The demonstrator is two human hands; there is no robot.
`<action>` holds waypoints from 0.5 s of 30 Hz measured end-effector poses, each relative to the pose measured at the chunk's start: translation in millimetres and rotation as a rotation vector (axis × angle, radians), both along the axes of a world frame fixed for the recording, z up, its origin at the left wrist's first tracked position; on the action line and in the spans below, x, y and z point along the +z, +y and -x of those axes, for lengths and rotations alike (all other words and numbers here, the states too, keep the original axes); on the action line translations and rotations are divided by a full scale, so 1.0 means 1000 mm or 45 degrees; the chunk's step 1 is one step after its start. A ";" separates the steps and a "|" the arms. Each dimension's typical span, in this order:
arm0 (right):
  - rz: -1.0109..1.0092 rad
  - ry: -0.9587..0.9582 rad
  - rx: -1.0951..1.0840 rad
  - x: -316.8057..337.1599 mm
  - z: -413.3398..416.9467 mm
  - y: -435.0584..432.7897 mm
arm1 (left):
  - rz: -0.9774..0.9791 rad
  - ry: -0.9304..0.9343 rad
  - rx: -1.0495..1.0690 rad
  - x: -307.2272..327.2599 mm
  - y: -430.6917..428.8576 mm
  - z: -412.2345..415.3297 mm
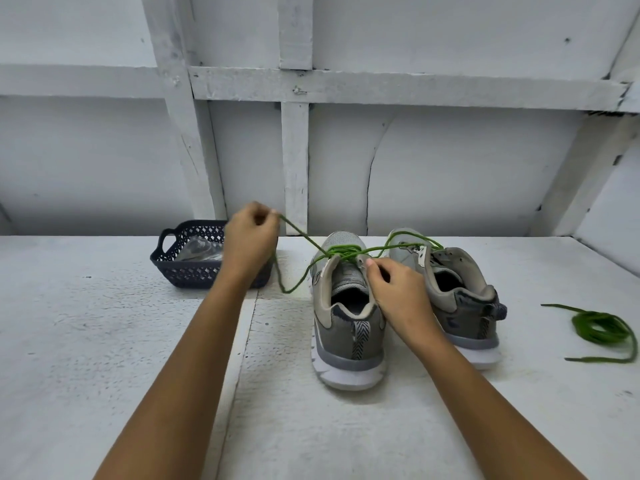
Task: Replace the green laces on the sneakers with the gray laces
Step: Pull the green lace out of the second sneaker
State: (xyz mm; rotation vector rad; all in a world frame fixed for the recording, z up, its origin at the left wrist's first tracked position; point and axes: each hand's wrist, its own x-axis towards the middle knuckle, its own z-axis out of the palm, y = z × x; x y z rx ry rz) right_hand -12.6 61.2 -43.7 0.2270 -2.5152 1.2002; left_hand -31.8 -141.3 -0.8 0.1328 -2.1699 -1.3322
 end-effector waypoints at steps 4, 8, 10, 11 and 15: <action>-0.008 0.006 -0.016 -0.001 0.001 0.000 | 0.368 -0.010 0.323 -0.010 -0.015 0.003; -0.010 -0.003 -0.011 -0.001 0.001 0.000 | 0.995 -0.045 0.024 -0.016 0.002 0.004; -0.009 -0.002 -0.009 -0.001 0.001 0.000 | 1.101 -0.144 -0.196 -0.019 0.018 0.002; -0.010 0.002 -0.008 -0.001 0.001 0.000 | 1.097 -0.190 -0.247 -0.021 0.025 0.001; -0.022 -0.001 -0.009 -0.001 0.001 0.000 | 0.941 -0.163 -0.195 -0.024 0.029 0.003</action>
